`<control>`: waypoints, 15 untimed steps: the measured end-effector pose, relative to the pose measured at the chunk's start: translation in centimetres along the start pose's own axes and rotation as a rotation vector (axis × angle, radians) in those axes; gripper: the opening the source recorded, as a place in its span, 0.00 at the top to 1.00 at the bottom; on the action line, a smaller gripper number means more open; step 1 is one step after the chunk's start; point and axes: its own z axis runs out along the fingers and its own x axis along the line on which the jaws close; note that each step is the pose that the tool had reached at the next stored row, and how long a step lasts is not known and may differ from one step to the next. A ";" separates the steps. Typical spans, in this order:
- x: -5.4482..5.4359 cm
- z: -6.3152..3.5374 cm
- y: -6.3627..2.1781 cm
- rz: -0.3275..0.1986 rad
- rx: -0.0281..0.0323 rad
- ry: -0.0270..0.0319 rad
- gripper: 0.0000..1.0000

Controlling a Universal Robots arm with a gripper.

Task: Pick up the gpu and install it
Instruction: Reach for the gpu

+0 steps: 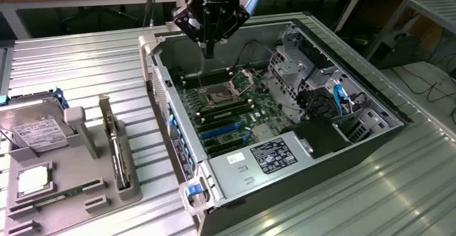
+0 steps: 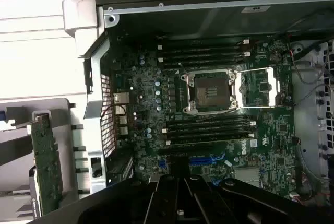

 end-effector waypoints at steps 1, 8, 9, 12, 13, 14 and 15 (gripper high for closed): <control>0.1 -0.01 -0.01 0.000 0.0000 0.0000 0.89; 1.1 -0.03 -0.09 0.000 0.0000 -0.0001 0.89; 1.2 -0.03 -0.09 0.000 -0.0001 -0.0001 0.89; 1.6 -0.04 -0.13 0.000 0.0000 -0.0001 0.89; 1.8 -0.05 -0.14 0.000 0.0000 0.0000 0.89; 1.9 -0.05 -0.15 0.000 -0.0001 -0.0001 0.89; 2.1 -0.06 -0.16 0.000 0.0000 0.0000 0.89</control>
